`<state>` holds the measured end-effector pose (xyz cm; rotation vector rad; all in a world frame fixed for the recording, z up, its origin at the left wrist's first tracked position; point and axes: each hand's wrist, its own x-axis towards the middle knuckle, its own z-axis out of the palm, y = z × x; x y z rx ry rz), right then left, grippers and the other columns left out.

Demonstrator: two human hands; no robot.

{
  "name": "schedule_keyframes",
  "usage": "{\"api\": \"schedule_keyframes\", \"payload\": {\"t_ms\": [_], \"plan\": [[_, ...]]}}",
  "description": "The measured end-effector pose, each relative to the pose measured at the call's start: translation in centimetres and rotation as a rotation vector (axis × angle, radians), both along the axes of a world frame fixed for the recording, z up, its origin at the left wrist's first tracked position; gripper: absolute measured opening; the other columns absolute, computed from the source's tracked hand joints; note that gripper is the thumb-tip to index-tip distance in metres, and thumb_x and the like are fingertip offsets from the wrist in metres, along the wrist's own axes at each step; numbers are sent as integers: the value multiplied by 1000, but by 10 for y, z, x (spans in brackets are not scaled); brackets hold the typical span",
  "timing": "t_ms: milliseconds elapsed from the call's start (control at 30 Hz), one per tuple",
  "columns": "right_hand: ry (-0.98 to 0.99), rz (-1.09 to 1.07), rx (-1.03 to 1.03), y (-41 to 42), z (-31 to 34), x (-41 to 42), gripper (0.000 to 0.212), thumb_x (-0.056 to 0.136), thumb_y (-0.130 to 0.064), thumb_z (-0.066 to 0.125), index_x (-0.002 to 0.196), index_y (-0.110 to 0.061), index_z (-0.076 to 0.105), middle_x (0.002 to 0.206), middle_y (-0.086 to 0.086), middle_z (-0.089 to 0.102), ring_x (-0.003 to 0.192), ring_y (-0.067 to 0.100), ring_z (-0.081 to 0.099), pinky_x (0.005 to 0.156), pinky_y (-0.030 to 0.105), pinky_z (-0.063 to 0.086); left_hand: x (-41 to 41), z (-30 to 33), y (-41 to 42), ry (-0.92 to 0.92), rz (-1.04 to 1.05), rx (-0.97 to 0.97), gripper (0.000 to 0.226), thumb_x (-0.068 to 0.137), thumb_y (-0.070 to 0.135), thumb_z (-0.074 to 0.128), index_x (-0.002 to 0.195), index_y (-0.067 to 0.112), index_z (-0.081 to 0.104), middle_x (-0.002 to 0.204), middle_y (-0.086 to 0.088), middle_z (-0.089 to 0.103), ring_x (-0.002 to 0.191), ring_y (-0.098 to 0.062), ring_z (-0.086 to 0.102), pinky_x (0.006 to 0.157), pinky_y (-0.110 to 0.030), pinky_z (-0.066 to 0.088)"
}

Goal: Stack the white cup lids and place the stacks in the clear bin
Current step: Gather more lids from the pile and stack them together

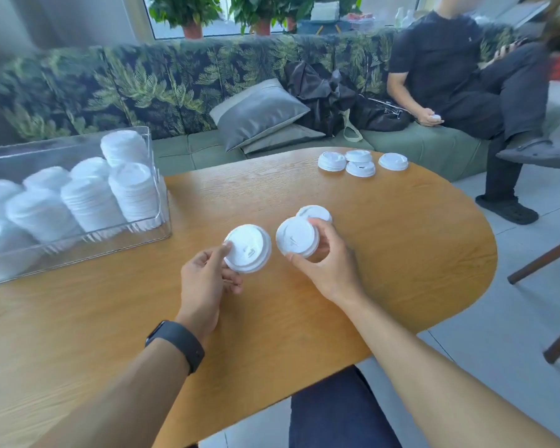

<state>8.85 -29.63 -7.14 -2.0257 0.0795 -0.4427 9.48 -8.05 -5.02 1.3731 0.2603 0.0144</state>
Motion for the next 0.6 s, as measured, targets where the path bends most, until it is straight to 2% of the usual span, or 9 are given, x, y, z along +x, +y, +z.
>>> {"api": "schedule_keyframes", "payload": {"t_ms": [167,300,367,467,600], "plan": [[85,183,176,47,2,-18,72,71,-20,91,135,-29,60,121,-12,74,108,5,71,96,36,59,-30,1,44,-6,7,-19,19,99,23,68,102,5,64,51,-5,56,45,-21,51,43,-28,45],[213,279,344,66,12,-29,75,78,-2,86,142,-28,57,113,-8,78,105,6,72,95,26,56,-45,3,63,-13,-6,-35,22,100,21,67,110,2,66,55,-5,58,48,-20,52,42,-26,46],[264,291,423,68,14,-31,74,80,0,81,143,-31,55,106,-7,79,98,9,73,93,28,55,-47,3,66,-21,-11,-41,23,100,21,67,111,1,67,59,-6,60,50,-20,53,43,-26,47],[329,273,526,70,14,-33,70,83,3,77,138,-30,50,91,-3,78,76,10,69,84,30,50,-48,1,66,-32,2,-45,22,99,21,69,110,2,68,63,-7,62,50,-20,54,43,-27,47],[355,292,605,68,17,-32,66,70,-5,80,129,-21,56,89,2,75,74,17,60,77,32,47,-47,-2,62,-50,10,-21,25,101,24,67,108,0,68,58,-8,57,47,-18,52,42,-26,46]]}}
